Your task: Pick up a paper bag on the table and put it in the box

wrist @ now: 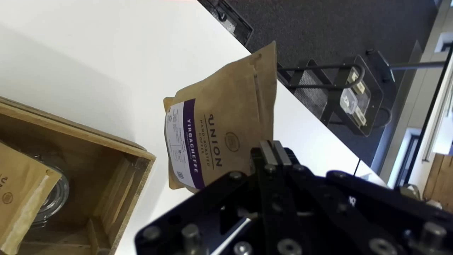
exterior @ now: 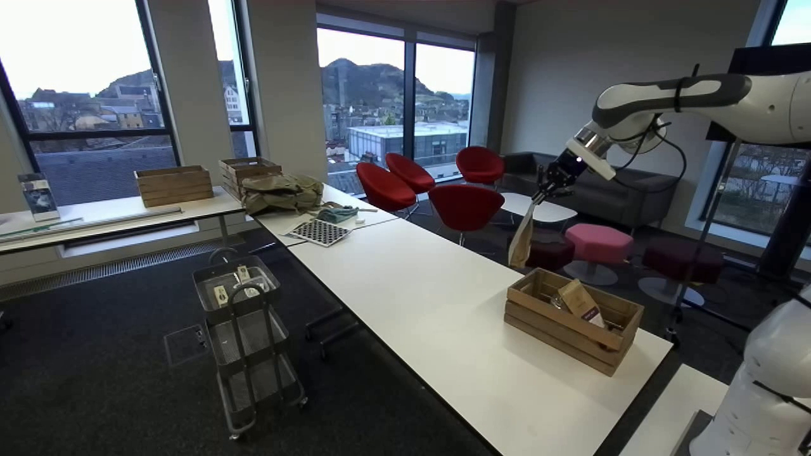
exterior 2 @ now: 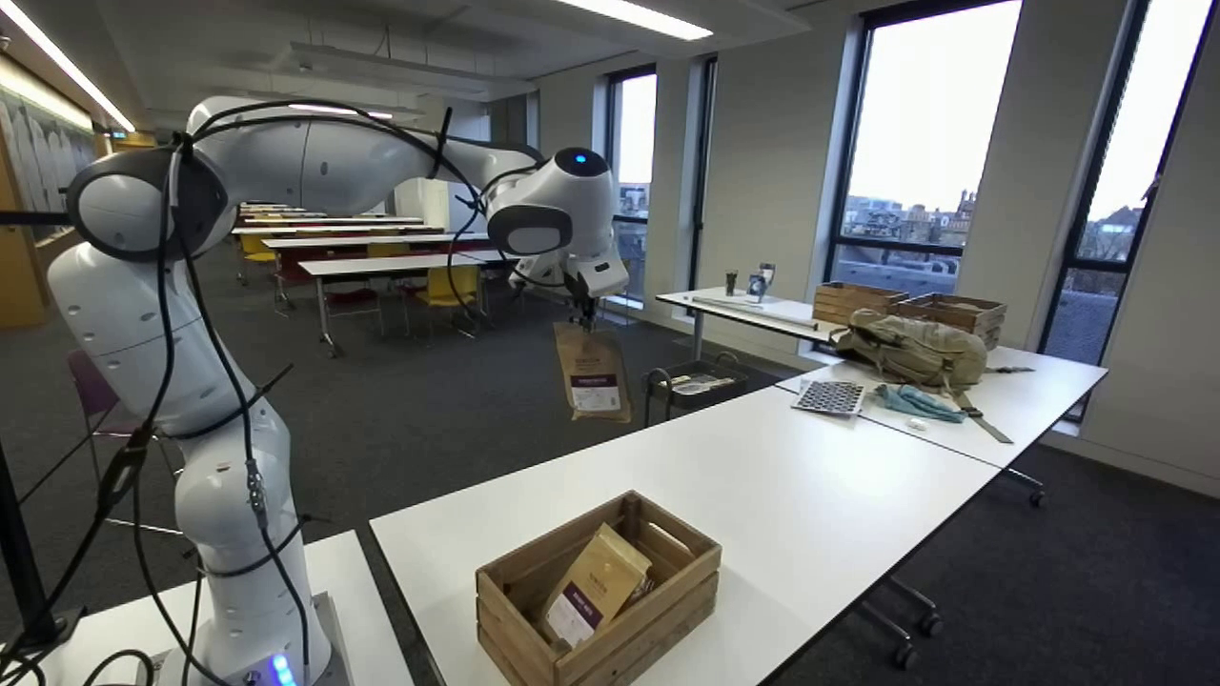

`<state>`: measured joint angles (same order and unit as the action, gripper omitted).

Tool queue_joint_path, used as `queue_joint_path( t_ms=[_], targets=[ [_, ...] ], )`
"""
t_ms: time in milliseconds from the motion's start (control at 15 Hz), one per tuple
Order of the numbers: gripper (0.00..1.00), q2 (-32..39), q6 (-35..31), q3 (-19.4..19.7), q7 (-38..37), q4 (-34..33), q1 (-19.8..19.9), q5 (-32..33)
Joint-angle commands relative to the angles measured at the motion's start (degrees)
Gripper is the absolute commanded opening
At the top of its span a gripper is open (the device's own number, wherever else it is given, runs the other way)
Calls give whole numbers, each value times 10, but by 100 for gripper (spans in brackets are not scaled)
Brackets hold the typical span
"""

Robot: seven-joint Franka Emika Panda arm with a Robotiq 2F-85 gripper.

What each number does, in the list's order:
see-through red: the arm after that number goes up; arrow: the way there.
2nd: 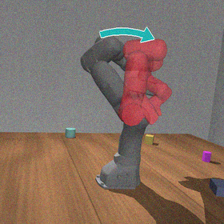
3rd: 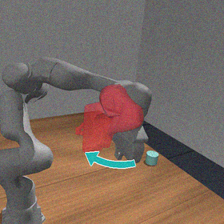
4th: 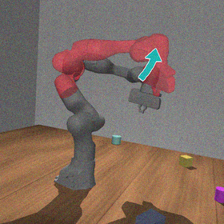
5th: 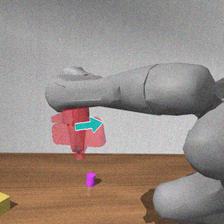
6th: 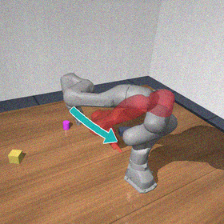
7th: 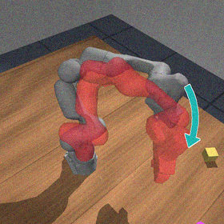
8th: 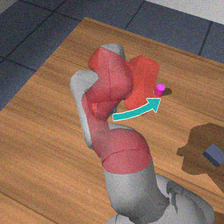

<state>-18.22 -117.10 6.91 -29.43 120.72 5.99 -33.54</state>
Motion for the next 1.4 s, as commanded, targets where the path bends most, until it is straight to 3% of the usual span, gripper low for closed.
queue_joint_path(
  t_ms=[0,200,867,1333],
  targets=[
    [0,-2,3,9,-63,-11,35,6],
    [0,6,5,19,-87,-10,52,20],
    [0,67,-13,32,-38,0,47,4],
    [0,114,-35,31,-6,6,51,45]
  ],
)
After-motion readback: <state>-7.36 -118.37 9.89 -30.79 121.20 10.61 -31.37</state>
